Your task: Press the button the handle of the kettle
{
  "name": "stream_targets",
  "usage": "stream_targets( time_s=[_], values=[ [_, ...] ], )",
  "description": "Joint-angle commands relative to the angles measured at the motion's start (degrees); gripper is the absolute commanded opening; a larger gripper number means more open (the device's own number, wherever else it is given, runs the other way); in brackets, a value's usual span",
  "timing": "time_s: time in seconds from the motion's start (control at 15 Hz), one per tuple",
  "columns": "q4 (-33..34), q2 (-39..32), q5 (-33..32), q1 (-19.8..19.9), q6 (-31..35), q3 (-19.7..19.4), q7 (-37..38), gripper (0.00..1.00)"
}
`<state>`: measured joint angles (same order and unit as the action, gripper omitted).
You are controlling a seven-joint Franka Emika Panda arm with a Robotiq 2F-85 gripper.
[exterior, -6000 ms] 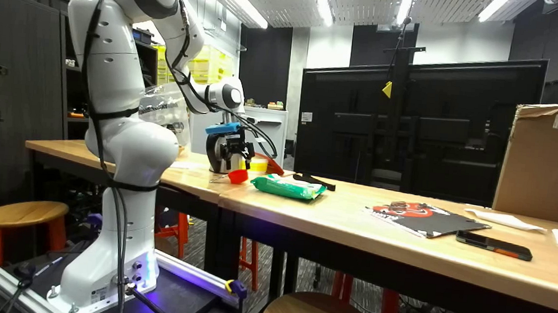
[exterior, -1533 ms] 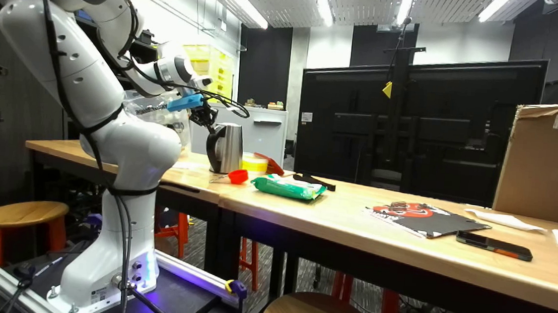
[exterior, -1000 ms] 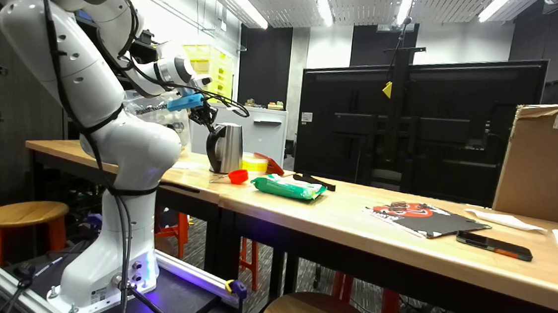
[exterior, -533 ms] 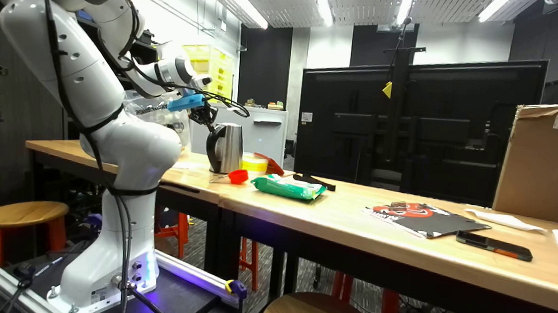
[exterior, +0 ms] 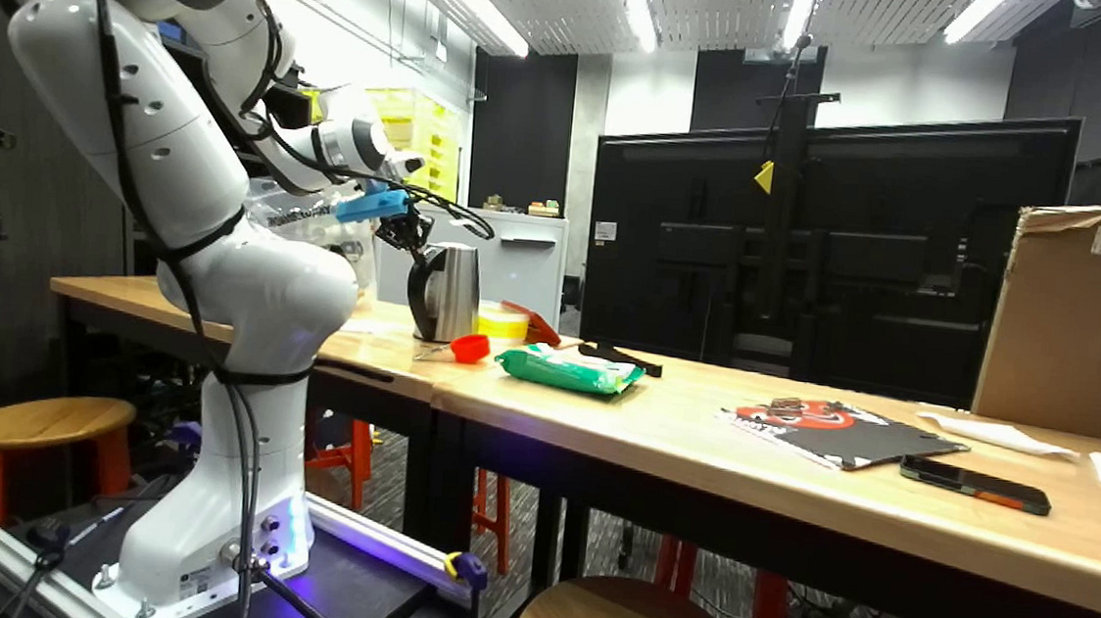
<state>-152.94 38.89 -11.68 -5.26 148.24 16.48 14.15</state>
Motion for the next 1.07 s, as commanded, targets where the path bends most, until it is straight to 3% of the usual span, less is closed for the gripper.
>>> stream_targets(
  time_s=[0.0, 0.47, 1.0],
  values=[
    [0.3, -1.3, 1.44, -0.46, 1.0, -1.19, -2.16, 0.0],
    [0.95, -0.53, 0.51, 0.28, -0.05, -0.27, -1.93, 0.0],
    [0.97, 3.73, 0.08, 0.49, -6.24, 1.76, 0.42, 0.0]
  ],
)
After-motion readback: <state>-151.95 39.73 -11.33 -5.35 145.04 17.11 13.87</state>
